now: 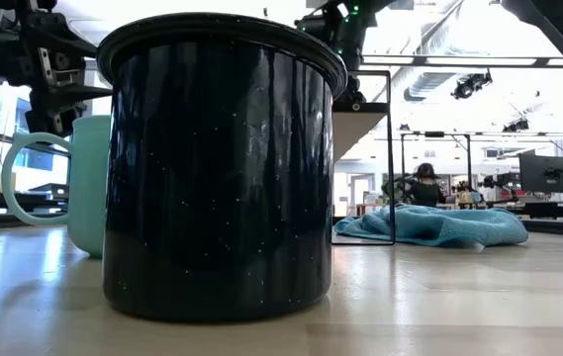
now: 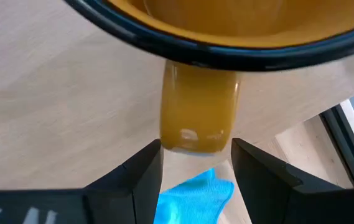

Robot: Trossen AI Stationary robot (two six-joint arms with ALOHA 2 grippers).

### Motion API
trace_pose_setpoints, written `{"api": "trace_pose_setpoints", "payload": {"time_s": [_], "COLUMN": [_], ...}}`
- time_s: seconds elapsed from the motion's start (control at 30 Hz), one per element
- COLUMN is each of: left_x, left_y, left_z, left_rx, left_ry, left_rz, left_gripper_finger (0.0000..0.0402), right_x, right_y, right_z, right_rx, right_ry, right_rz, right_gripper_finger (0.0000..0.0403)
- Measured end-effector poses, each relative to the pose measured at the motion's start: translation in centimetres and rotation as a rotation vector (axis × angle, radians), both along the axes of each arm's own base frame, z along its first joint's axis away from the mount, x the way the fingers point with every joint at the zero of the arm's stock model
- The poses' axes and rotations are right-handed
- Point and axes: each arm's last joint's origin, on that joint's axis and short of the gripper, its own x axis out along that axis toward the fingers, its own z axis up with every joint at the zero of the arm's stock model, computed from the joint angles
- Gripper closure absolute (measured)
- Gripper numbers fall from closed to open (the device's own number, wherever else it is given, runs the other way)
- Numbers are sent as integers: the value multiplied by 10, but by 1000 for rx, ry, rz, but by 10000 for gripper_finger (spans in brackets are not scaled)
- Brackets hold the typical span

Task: Stack small to large cups/mugs on shelf
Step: Put the yellow mug on the shelf

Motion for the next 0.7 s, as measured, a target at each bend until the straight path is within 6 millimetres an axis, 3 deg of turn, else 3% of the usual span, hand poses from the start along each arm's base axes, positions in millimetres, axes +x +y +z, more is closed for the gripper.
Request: {"api": "trace_pose_setpoints", "payload": {"time_s": [0.1, 0.4, 0.7], "left_x": [0, 0, 0], "left_y": [0, 0, 0], "left_z": [0, 0, 0], "left_rx": [0, 3, 4], "left_ry": [0, 2, 2], "left_rz": [0, 0, 0], "left_gripper_finger": [222, 222, 222], "right_x": [1, 4, 3], "right_y": [0, -3, -4], "right_z": [-1, 23, 24], "right_rx": [-2, -50, -86], "right_ry": [-8, -118, -100], "right_rz": [1, 22, 35], "right_gripper_finger": [222, 222, 222]}}
